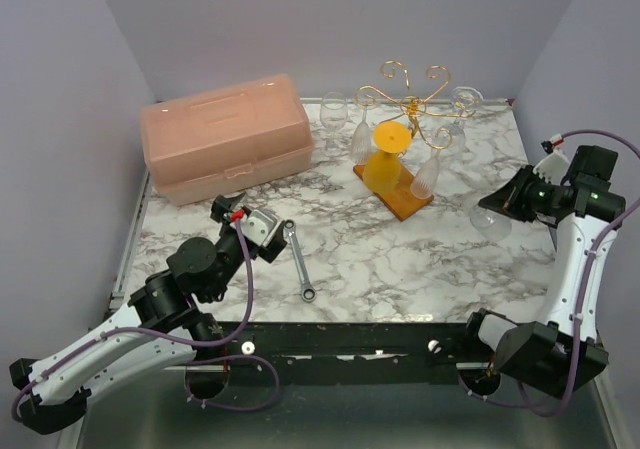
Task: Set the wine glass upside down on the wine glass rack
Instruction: Turn the wine glass upside down at the wine rack.
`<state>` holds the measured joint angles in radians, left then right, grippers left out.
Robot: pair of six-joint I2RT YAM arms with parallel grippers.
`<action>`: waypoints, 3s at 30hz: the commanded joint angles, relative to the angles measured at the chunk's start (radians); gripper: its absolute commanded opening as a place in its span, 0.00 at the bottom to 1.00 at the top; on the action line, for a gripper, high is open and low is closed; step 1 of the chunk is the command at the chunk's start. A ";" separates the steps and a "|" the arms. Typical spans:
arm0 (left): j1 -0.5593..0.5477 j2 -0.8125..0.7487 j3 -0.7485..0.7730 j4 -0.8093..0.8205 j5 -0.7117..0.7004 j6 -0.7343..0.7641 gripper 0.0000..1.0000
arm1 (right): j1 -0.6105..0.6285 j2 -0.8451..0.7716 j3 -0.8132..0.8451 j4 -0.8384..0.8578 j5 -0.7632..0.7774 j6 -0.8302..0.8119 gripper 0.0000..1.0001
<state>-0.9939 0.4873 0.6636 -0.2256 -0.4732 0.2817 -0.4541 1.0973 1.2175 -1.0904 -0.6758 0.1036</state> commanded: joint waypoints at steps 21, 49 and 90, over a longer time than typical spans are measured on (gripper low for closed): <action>0.093 -0.013 -0.020 0.027 0.092 -0.029 0.99 | -0.044 0.319 0.250 0.513 0.017 0.219 0.00; 0.160 0.026 -0.038 0.047 0.127 -0.013 0.99 | 0.183 0.691 0.568 1.075 0.117 0.637 0.00; 0.182 0.024 -0.040 0.047 0.160 -0.010 0.99 | 0.376 0.876 0.843 1.012 -0.014 0.901 0.00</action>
<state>-0.8188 0.5270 0.6308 -0.1986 -0.3412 0.2661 -0.0853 2.0178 2.0632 -0.0765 -0.6708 0.9791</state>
